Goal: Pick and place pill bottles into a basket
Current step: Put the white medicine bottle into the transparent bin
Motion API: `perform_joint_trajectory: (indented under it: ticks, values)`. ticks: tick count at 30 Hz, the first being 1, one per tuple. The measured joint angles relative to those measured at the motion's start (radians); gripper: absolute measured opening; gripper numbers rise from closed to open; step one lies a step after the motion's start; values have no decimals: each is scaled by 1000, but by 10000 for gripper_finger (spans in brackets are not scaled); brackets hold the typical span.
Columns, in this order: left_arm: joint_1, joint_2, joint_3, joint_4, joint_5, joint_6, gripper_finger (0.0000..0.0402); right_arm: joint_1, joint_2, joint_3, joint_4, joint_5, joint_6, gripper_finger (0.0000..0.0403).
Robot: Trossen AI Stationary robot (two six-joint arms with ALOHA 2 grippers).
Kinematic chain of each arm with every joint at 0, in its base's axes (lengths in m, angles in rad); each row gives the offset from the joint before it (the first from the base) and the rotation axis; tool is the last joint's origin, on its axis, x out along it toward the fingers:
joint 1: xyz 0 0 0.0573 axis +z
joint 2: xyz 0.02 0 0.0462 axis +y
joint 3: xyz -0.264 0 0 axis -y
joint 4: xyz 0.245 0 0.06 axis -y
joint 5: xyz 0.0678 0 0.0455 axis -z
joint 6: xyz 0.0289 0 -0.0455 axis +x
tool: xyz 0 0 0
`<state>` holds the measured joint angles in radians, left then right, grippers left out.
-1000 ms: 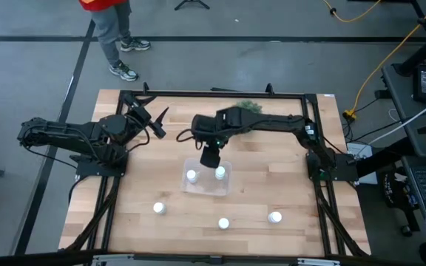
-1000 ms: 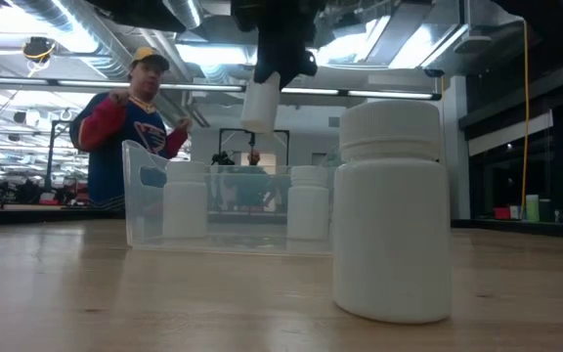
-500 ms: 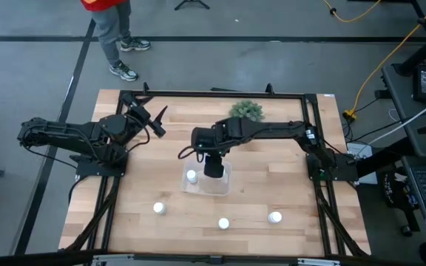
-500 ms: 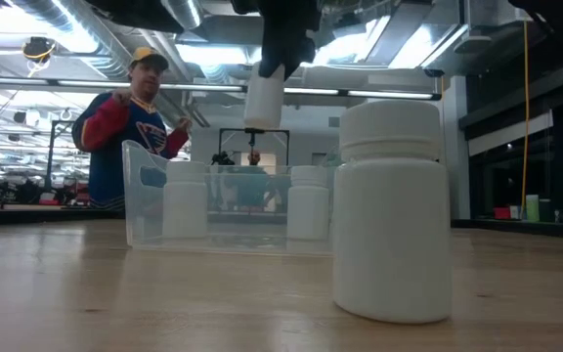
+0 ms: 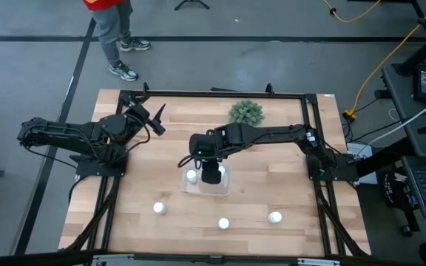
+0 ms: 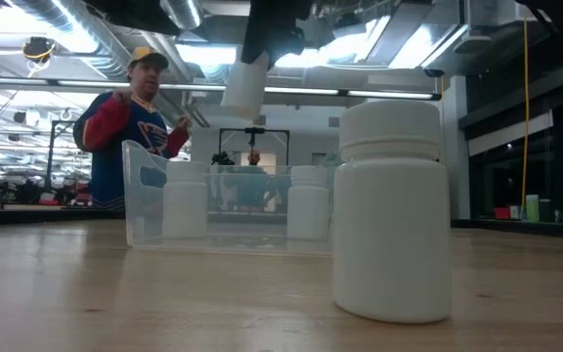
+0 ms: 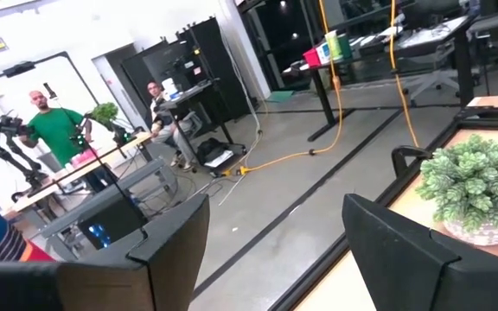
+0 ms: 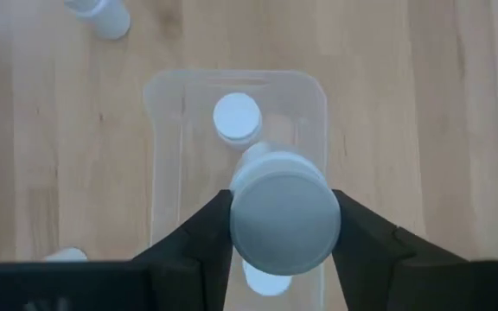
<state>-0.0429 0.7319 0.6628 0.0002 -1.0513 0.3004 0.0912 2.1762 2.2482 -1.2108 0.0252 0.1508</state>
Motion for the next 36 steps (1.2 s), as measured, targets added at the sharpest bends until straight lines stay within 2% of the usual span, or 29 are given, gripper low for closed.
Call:
perform_joint_trajectory:
  ticks: [14, 27, 36]
  values:
    - [0, 0, 0, -11, 86, 1, 261, 13, 110, -29, 41, 1, 84, 154]
    - [0, 0, 0, -11, 89, 30, 261, 13, 185, -30, 38, 0, 80, 157]
    - [0, 0, 0, -12, 89, 28, 261, 7, 189, -30, 49, 0, 75, 159]
